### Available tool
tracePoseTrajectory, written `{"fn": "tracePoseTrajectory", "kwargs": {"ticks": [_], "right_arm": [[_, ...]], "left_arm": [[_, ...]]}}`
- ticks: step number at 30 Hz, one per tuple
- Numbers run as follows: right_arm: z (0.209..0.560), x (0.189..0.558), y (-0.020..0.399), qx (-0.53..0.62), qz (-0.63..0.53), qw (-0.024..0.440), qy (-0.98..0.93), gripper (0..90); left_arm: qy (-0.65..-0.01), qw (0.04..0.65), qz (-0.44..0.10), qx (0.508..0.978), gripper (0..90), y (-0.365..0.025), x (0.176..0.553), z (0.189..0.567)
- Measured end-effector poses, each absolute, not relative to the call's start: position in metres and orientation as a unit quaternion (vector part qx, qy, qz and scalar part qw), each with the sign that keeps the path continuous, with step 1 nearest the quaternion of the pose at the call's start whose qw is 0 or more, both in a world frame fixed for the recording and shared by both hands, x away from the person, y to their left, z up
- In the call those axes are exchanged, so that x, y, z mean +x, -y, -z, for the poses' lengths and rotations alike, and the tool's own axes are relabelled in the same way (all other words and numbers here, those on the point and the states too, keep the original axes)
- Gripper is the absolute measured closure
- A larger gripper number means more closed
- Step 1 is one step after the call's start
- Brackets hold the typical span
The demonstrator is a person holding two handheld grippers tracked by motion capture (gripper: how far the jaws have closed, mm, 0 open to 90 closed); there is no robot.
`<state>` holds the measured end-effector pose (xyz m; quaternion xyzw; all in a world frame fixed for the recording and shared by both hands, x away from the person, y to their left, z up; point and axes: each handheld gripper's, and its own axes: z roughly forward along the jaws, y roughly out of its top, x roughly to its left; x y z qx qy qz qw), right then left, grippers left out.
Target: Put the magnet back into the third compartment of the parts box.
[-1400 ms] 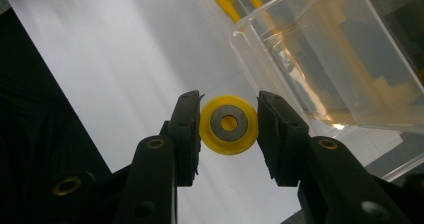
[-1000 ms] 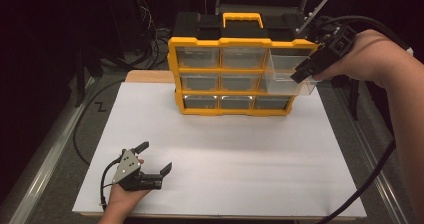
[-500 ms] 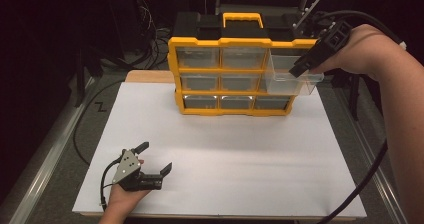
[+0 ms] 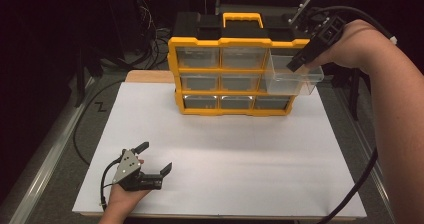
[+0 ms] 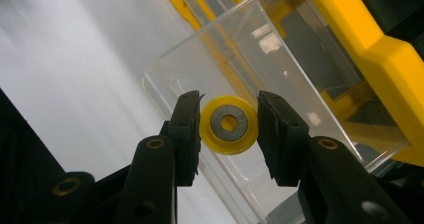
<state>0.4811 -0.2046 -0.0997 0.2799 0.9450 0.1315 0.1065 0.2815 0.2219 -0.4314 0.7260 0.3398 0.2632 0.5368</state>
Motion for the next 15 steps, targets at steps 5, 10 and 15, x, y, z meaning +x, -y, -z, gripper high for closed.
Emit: {"fn": "tracePoseTrajectory", "kwargs": {"ticks": [5,10,15], "right_arm": [[0.103,0.489,0.205,0.287,-0.126,0.111,-0.943,64.9],[0.104,0.494,0.205,0.292,-0.124,0.113,-0.941,64.9],[0.106,0.497,0.205,0.297,-0.120,0.115,-0.940,64.8]], "left_arm": [[-0.340,0.537,-0.263,0.726,0.3,-0.222,0.282,0.431],[-0.341,0.537,-0.264,0.726,0.3,-0.223,0.282,0.432],[-0.340,0.537,-0.264,0.726,0.3,-0.223,0.282,0.432]]}}
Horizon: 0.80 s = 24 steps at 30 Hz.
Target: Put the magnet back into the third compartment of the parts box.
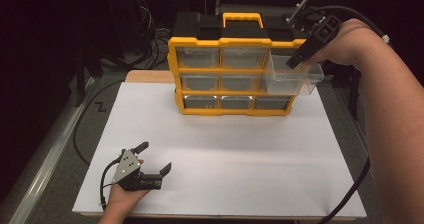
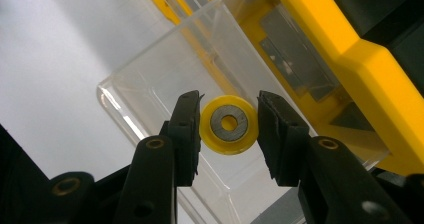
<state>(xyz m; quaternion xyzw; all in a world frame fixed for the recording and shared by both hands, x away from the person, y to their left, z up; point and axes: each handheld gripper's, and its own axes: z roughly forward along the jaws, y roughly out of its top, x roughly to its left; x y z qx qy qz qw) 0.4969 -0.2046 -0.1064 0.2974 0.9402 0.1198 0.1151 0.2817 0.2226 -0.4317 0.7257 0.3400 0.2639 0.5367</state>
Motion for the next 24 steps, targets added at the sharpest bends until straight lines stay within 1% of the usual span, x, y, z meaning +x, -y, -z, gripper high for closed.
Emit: {"fn": "tracePoseTrajectory", "kwargs": {"ticks": [9,20,21,22,24], "right_arm": [[0.1147,0.5006,0.2039,0.299,-0.110,0.114,-0.941,64.5],[0.1133,0.5004,0.2067,0.299,-0.119,0.114,-0.940,64.3],[0.1130,0.5005,0.2069,0.299,-0.119,0.114,-0.940,63.4],[0.1125,0.4999,0.2069,0.303,-0.121,0.115,-0.938,59.1],[0.1096,0.5000,0.2077,0.311,-0.131,0.124,-0.933,45.3]], "left_arm": [[-0.339,0.536,-0.264,0.727,0.3,-0.2225,0.2814,0.4317],[-0.339,0.536,-0.265,0.727,0.3,-0.2220,0.2815,0.4319],[-0.338,0.535,-0.264,0.728,0.3,-0.2221,0.2815,0.4318],[-0.338,0.535,-0.264,0.728,0.3,-0.2220,0.2815,0.4319],[-0.339,0.536,-0.264,0.727,0.3,-0.2219,0.2817,0.4320]]}}
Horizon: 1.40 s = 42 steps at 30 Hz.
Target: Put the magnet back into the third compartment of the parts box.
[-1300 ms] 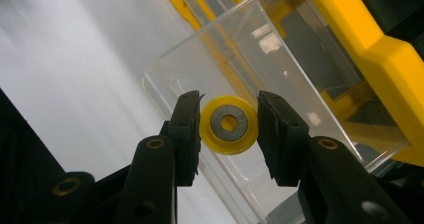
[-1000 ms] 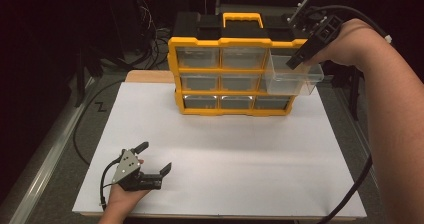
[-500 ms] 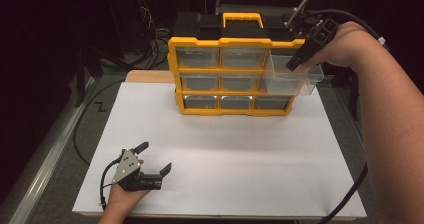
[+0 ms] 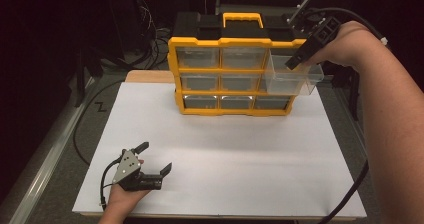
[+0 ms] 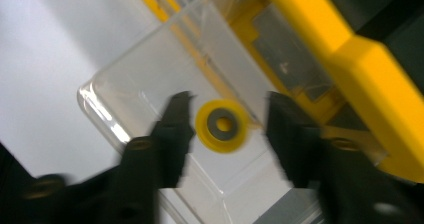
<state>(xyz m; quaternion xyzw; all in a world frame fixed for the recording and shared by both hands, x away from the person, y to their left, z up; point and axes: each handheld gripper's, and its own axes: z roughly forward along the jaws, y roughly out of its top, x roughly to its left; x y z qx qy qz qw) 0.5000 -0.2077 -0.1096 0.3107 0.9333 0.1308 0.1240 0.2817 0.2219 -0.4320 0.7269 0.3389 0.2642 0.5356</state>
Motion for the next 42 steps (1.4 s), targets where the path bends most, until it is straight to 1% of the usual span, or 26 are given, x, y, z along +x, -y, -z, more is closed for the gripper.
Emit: {"fn": "tracePoseTrajectory", "kwargs": {"ticks": [1,4,11,22,27,42], "right_arm": [[0.108,0.499,0.208,0.313,-0.136,0.121,-0.932,42.4],[0.102,0.495,0.207,0.310,-0.140,0.122,-0.933,38.9],[0.100,0.481,0.207,0.306,-0.137,0.111,-0.936,34.7],[0.103,0.457,0.212,0.300,-0.150,0.095,-0.937,30.3],[0.103,0.446,0.213,0.299,-0.159,0.090,-0.937,29.7],[0.110,0.417,0.206,0.277,-0.163,0.095,-0.942,27.1]], "left_arm": [[-0.339,0.536,-0.264,0.727,0.3,-0.222,0.282,0.432],[-0.339,0.536,-0.264,0.727,0.3,-0.222,0.282,0.432],[-0.337,0.535,-0.262,0.728,0.3,-0.221,0.282,0.432],[-0.337,0.533,-0.261,0.731,0.3,-0.219,0.283,0.433],[-0.337,0.533,-0.261,0.731,0.3,-0.219,0.283,0.433],[-0.334,0.534,-0.261,0.731,0.3,-0.218,0.282,0.433]]}}
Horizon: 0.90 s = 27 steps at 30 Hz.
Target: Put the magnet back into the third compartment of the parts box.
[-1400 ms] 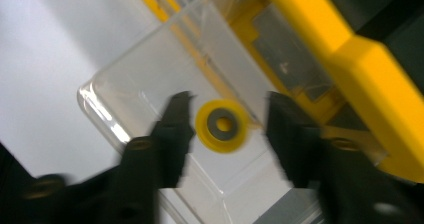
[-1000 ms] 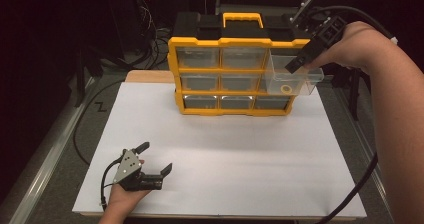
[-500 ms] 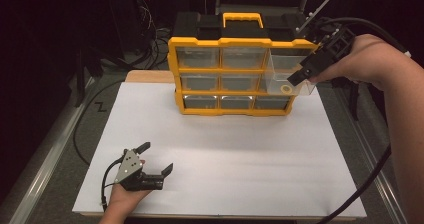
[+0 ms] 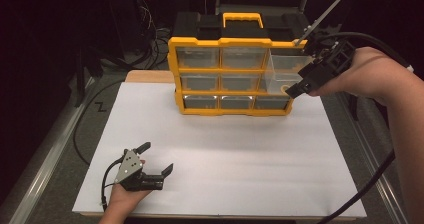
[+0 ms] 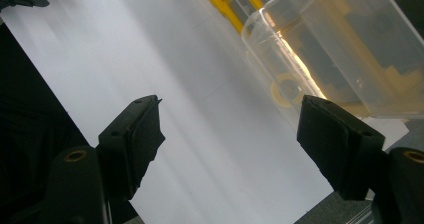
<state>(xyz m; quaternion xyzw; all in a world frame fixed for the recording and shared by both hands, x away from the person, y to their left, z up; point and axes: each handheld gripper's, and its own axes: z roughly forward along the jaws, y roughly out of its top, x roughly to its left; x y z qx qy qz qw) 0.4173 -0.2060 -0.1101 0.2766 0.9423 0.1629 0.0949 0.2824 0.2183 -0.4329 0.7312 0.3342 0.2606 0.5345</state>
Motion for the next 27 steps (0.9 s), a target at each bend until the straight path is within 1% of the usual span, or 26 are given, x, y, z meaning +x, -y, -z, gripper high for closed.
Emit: {"fn": "tracePoseTrajectory", "kwargs": {"ticks": [9,16,27], "right_arm": [[0.111,0.406,0.206,0.275,-0.166,0.100,-0.942,26.3],[0.119,0.401,0.208,0.276,-0.167,0.097,-0.941,24.9],[0.149,0.397,0.209,0.279,-0.164,0.083,-0.943,17.5]], "left_arm": [[-0.333,0.535,-0.261,0.731,0.3,-0.218,0.282,0.432],[-0.333,0.535,-0.262,0.731,0.2,-0.218,0.281,0.432],[-0.334,0.535,-0.261,0.731,0.3,-0.218,0.281,0.432]]}}
